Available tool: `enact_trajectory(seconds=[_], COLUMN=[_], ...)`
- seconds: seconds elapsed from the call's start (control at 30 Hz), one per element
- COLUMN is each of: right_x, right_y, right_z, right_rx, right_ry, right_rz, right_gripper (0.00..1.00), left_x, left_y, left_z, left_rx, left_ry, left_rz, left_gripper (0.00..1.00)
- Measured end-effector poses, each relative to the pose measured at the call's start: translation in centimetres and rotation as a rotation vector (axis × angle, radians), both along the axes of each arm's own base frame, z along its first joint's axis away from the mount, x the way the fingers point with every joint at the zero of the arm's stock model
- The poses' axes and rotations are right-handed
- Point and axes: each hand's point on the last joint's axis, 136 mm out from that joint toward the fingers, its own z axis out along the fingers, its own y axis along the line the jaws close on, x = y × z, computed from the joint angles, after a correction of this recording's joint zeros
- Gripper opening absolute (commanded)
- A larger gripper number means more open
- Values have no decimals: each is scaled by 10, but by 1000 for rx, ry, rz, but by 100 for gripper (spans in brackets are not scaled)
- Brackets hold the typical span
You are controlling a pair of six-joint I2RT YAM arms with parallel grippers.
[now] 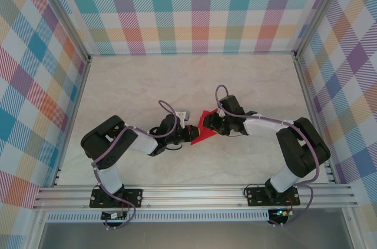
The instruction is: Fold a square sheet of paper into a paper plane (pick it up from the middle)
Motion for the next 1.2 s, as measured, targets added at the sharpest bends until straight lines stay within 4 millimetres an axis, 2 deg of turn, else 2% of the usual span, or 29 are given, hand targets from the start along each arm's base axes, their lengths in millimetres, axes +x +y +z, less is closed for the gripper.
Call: enact_trajectory(seconds=[0.6, 1.0, 1.2], right_x=[6, 5, 12], right_y=[2, 0, 2], right_z=[5, -19, -19], right_rx=[29, -8, -13], right_ry=[-34, 25, 27], right_rz=[25, 19, 11], right_gripper=[42, 44, 45], left_x=[0, 3, 3], left_y=[0, 2, 2], left_z=[-7, -12, -11], left_rx=[-27, -59, -74], left_ry=[104, 176, 199], left_rz=[23, 47, 53], left_gripper=[5, 5, 6])
